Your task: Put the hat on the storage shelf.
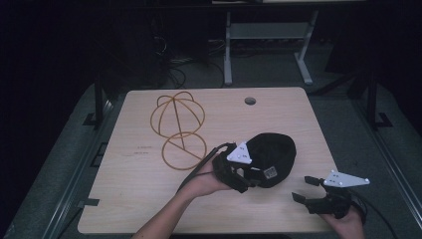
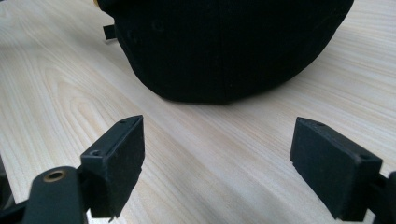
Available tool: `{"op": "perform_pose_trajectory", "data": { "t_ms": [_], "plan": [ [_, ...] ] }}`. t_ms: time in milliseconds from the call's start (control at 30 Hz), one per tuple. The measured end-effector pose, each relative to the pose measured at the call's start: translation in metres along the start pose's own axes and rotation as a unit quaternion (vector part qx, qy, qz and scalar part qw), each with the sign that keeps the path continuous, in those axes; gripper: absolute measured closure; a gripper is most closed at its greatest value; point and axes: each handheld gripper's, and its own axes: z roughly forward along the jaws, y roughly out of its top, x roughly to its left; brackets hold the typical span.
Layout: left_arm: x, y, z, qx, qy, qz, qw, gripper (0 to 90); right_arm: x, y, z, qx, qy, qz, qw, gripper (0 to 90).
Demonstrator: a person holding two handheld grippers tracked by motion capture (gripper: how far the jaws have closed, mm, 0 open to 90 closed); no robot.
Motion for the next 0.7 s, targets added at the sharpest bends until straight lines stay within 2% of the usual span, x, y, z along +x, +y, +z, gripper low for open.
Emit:
{"op": "perform_pose_trajectory", "data": {
  "t_ms": [133, 267, 367, 633, 700],
  "plan": [
    [0.003, 0.007, 0.007, 0.006, -0.009, -0.002, 0.9999, 29.4, -0.001, 0.001, -0.001, -0.003, 0.000, 0.001, 1.0000, 17.6],
    [0.004, 0.012, 0.015, 0.018, -0.020, 0.008, 0.9996, 32.5, -0.001, 0.001, -0.002, -0.006, 0.000, 0.000, 1.0000, 17.6],
    [0.006, 0.015, 0.021, 0.028, -0.027, 0.006, 0.9992, 36.2, -0.001, 0.001, -0.001, -0.005, 0.001, -0.001, 1.0000, 17.6],
    [0.011, 0.025, 0.032, 0.058, -0.050, 0.012, 0.9970, 45.7, -0.002, 0.001, -0.002, -0.011, -0.003, -0.001, 0.9999, 17.6],
    [0.011, 0.026, 0.037, 0.068, -0.054, 0.022, 0.9960, 51.1, -0.002, 0.002, -0.002, -0.011, -0.002, -0.001, 0.9999, 17.6]
  ]
}}
